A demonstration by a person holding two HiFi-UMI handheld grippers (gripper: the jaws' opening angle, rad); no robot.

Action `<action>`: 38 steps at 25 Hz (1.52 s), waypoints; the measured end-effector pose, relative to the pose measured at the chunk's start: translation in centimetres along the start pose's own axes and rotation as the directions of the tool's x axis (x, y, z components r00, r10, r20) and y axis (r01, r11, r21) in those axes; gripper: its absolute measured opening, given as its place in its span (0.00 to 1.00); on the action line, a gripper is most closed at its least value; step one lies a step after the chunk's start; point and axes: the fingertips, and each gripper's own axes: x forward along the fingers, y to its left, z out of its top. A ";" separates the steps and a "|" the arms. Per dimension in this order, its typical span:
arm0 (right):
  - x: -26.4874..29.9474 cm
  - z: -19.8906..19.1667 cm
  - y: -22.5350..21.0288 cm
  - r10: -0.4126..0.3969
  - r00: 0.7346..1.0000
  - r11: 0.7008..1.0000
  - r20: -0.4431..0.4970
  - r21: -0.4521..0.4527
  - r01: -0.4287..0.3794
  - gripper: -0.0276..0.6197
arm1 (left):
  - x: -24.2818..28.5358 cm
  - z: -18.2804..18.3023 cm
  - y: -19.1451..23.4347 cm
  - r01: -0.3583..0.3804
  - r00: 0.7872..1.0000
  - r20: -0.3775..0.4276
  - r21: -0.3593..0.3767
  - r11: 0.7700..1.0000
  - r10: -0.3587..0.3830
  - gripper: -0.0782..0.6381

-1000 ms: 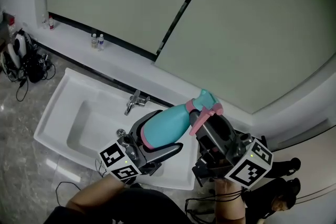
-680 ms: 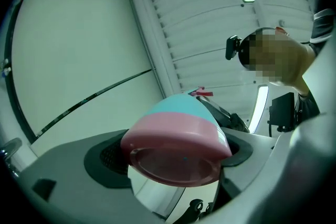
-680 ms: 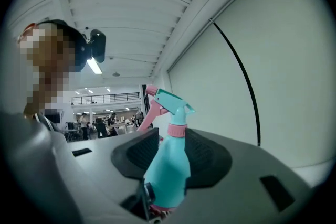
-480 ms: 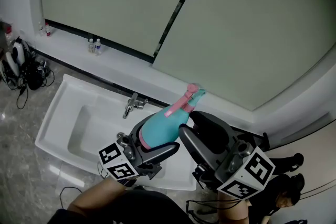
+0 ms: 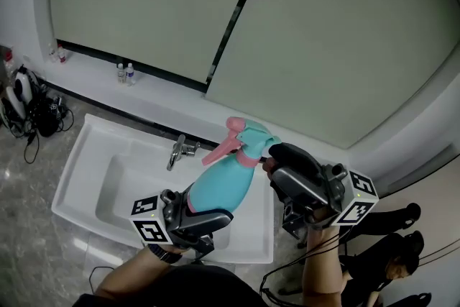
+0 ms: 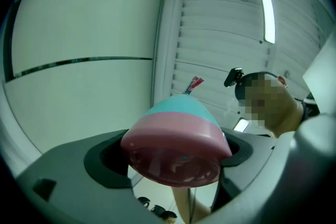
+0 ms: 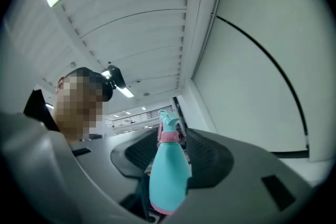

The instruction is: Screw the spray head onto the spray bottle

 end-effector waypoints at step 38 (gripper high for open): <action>1.5 -0.1 0.3 -0.069 0.984 0.994 0.167 -0.074 0.082 0.27 | 0.4 -0.4 0.2 -0.080 0.997 0.024 0.080 0.994 0.078 0.77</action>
